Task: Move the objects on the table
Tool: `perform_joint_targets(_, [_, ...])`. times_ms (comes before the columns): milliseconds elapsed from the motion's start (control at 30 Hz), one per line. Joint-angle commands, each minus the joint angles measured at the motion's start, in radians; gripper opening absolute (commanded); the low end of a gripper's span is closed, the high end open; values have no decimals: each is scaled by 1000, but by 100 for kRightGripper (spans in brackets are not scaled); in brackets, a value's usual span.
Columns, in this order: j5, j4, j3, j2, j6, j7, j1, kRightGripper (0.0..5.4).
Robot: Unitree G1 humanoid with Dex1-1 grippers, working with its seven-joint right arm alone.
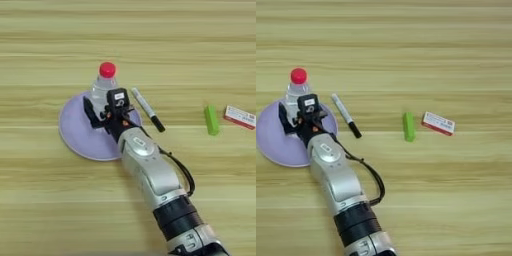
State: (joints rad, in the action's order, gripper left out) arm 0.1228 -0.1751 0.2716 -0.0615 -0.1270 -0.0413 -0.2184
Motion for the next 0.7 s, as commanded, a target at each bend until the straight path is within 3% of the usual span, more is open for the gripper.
perform_joint_targets(33, [2,71,13,-79,6,-4,-27,464])
perform_joint_targets(200, [5,135,28,-65,-18,-8,12,536])
perform_joint_targets(367, [3,191,39,-43,-45,-14,74,536])
perform_joint_targets(700, [1,249,19,-19,-71,-14,128,536])
